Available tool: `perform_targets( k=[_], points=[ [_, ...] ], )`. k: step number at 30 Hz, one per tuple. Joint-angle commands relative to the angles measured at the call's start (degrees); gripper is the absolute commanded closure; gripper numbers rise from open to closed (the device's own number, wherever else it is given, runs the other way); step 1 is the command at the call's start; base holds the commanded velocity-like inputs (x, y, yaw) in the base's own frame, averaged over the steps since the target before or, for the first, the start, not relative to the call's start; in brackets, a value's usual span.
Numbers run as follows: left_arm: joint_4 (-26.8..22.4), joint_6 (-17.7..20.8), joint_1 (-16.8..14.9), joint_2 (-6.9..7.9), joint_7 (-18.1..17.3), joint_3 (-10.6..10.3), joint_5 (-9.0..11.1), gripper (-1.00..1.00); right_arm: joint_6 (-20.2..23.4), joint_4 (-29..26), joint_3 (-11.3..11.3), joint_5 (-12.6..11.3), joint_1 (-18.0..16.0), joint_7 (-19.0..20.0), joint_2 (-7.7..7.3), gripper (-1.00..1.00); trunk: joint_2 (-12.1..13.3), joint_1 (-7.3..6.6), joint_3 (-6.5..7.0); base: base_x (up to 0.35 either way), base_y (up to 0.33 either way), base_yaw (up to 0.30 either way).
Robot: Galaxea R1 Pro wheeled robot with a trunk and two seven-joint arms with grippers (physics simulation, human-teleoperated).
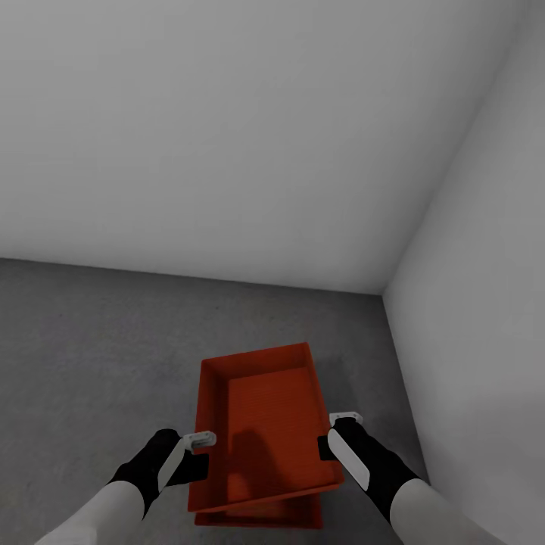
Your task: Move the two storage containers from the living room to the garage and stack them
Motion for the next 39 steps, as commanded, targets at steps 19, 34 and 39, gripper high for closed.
perform_targets(
  k=[19,34,39],
  points=[
    [-0.1,0.3,-0.1,-0.30,0.2,0.6,0.5,1.00,0.1,0.0,0.8,-1.2,0.0,-0.5,0.01,1.00,-1.6,0.88,-1.88,0.000,0.000,0.000],
    [-0.1,0.3,-0.1,-0.30,0.2,0.6,0.5,1.00,0.1,0.0,0.8,-1.2,0.0,-0.5,0.01,1.00,-1.6,0.88,-2.07,0.000,0.000,0.000],
    [-0.1,0.3,-0.1,-0.25,0.2,0.7,0.5,1.00,0.1,0.0,0.8,-1.2,0.0,-0.5,0.01,1.00,-1.6,0.88,-2.07,0.000,0.000,0.000]
  ],
)
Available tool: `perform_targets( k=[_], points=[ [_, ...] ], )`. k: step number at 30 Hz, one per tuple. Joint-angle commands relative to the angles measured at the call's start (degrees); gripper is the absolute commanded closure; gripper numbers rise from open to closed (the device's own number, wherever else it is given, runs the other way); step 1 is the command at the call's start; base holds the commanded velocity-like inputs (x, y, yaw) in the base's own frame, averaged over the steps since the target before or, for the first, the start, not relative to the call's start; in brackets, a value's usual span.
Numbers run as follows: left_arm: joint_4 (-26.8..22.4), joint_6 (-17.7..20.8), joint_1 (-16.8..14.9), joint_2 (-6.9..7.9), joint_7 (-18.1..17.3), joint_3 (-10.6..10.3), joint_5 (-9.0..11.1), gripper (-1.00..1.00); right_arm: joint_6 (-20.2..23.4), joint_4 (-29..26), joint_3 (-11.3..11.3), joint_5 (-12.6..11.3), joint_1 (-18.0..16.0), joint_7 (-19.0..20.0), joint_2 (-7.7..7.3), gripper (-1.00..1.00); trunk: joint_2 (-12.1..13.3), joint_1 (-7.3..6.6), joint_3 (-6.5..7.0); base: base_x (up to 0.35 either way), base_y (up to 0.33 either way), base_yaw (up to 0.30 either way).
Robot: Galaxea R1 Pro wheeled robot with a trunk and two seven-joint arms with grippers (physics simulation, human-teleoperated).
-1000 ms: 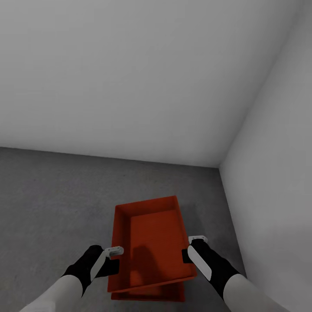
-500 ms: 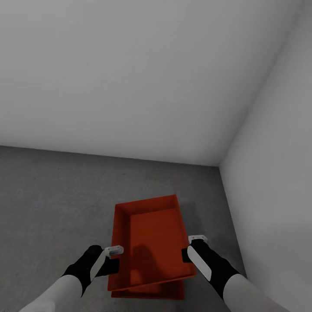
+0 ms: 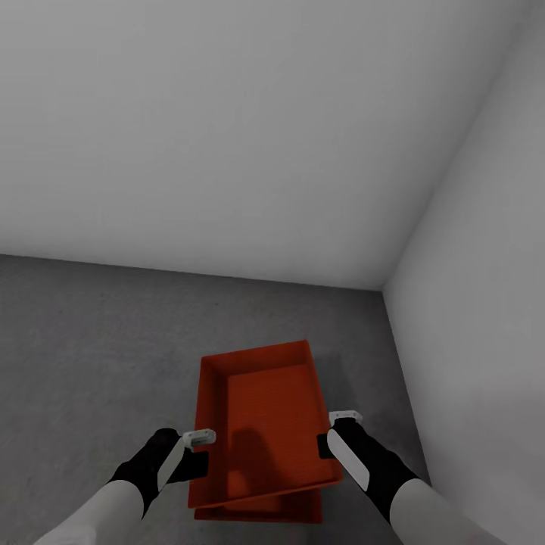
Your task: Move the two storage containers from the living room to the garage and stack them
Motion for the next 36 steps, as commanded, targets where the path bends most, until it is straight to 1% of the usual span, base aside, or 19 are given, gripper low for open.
perform_targets(
  k=[1,21,22,36],
  points=[
    [0.0,1.5,0.0,-0.42,0.2,1.1,0.0,1.00,1.6,0.0,0.3,-1.2,0.0,-0.5,0.02,1.00,0.0,0.49,-0.06,0.000,0.000,0.000],
    [0.0,1.5,0.0,-0.39,0.1,1.1,0.1,1.00,1.6,0.1,0.3,-1.2,0.0,-0.5,0.02,1.00,0.0,0.49,-0.06,0.000,0.000,0.000],
    [0.0,1.5,0.0,-0.39,0.1,1.1,0.1,-1.00,1.6,0.1,0.3,-1.2,0.0,-0.5,0.02,-1.00,0.0,0.49,-0.06,0.000,0.000,0.000],
    [0.0,1.5,0.0,-0.39,0.1,1.1,0.1,-1.00,1.6,0.1,0.3,-1.2,0.0,-0.5,-0.07,-1.00,0.0,0.49,-0.06,0.000,0.000,0.000]
  ],
)
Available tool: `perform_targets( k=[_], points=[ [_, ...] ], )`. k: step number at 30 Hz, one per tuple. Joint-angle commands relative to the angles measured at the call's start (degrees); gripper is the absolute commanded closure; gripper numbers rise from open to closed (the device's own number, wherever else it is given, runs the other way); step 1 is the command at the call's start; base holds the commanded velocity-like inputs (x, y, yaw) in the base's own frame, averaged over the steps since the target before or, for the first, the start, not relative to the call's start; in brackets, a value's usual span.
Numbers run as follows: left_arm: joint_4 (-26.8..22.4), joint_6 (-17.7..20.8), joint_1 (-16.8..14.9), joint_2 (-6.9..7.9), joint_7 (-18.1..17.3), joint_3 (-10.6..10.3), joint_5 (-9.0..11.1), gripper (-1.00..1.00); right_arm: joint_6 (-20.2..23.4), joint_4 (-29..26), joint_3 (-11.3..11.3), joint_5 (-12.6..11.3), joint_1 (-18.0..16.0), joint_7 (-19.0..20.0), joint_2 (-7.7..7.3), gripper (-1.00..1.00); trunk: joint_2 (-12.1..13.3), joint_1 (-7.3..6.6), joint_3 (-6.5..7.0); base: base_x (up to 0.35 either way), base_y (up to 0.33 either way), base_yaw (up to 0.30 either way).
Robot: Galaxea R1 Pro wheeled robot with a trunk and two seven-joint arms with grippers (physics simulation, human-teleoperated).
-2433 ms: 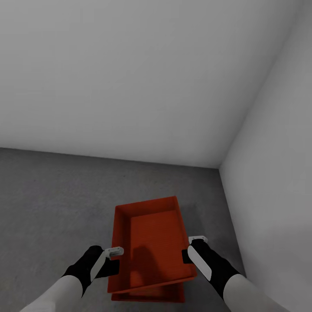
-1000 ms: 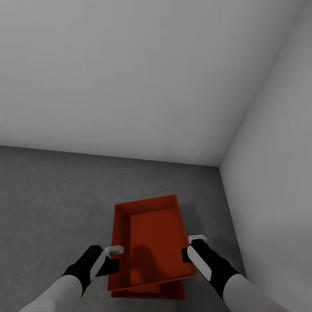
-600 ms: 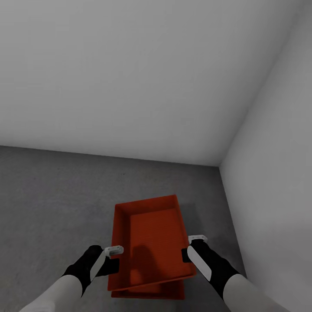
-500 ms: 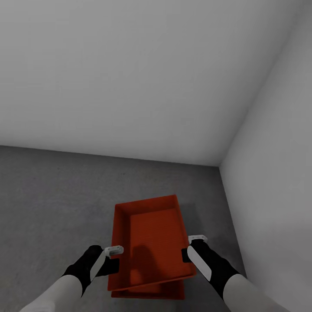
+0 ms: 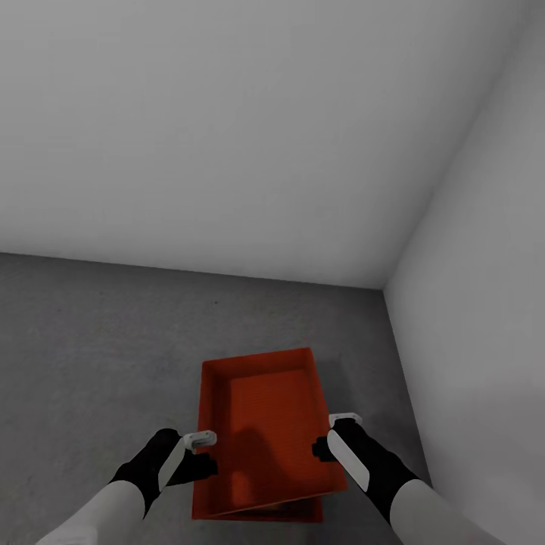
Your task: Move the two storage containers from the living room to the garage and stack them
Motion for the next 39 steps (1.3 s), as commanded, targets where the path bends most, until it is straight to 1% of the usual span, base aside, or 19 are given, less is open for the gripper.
perform_targets(
  k=[1,39],
  points=[
    [-0.1,0.3,0.0,-0.05,0.0,0.4,0.1,-1.00,0.1,-0.1,0.3,-0.6,0.0,-0.6,-0.04,-1.00,0.0,0.00,-0.04,0.000,0.000,0.000],
    [-0.1,0.3,0.0,-0.05,0.1,0.3,0.1,-1.00,0.1,-0.1,0.3,-0.6,0.0,-0.6,0.05,-1.00,0.0,0.00,-0.04,0.000,0.000,0.000]
  ],
)
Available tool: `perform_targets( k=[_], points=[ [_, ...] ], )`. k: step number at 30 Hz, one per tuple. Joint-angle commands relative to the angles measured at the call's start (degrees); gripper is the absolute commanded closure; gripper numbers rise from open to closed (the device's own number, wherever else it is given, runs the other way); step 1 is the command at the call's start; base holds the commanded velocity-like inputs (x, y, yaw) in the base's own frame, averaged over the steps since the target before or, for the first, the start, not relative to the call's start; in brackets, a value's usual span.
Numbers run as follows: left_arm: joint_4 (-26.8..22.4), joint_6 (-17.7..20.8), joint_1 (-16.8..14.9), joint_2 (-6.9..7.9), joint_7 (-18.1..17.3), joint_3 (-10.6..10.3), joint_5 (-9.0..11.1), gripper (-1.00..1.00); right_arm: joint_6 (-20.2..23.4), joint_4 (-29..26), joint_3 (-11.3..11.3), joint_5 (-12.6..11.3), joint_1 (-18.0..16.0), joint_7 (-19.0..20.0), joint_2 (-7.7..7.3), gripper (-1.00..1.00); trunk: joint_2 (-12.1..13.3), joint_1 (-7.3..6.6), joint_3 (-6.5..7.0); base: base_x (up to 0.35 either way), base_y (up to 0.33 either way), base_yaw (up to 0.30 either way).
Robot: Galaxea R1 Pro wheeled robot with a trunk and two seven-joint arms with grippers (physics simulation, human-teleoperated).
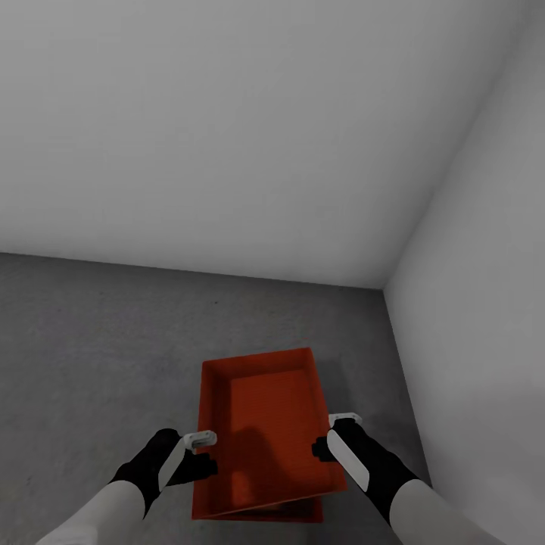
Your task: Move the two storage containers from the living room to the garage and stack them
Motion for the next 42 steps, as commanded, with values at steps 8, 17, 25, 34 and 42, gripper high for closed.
perform_targets(
  k=[8,17,25,34,42],
  points=[
    [-0.1,0.3,0.0,-0.05,0.0,0.4,0.2,-1.00,0.1,-0.1,0.3,-0.6,0.0,-0.6,-0.04,-1.00,0.0,0.00,-0.04,0.000,0.000,0.000],
    [-0.1,0.3,0.0,-0.05,0.0,0.4,0.2,-1.00,0.1,-0.1,0.3,-0.6,0.0,-0.6,-0.05,-1.00,0.0,0.00,-0.04,0.000,0.000,0.000],
    [-0.1,0.3,0.0,-0.05,0.0,0.4,0.2,-1.00,0.1,-0.1,0.3,-0.6,0.0,-0.6,-0.04,-1.00,0.0,0.00,-0.04,0.000,0.000,0.000],
    [-0.1,0.3,0.0,-0.05,0.0,0.4,0.1,-1.00,0.1,-0.1,0.3,-0.6,0.0,-0.6,-0.04,-1.00,3.6,-1.98,1.58,0.000,0.000,0.000],
    [-0.1,0.3,0.0,-0.05,0.0,0.4,0.1,-1.00,0.1,-0.1,0.3,-0.6,0.0,-0.6,-0.05,-1.00,6.8,-3.74,3.01,0.000,0.000,0.000]
  ],
)
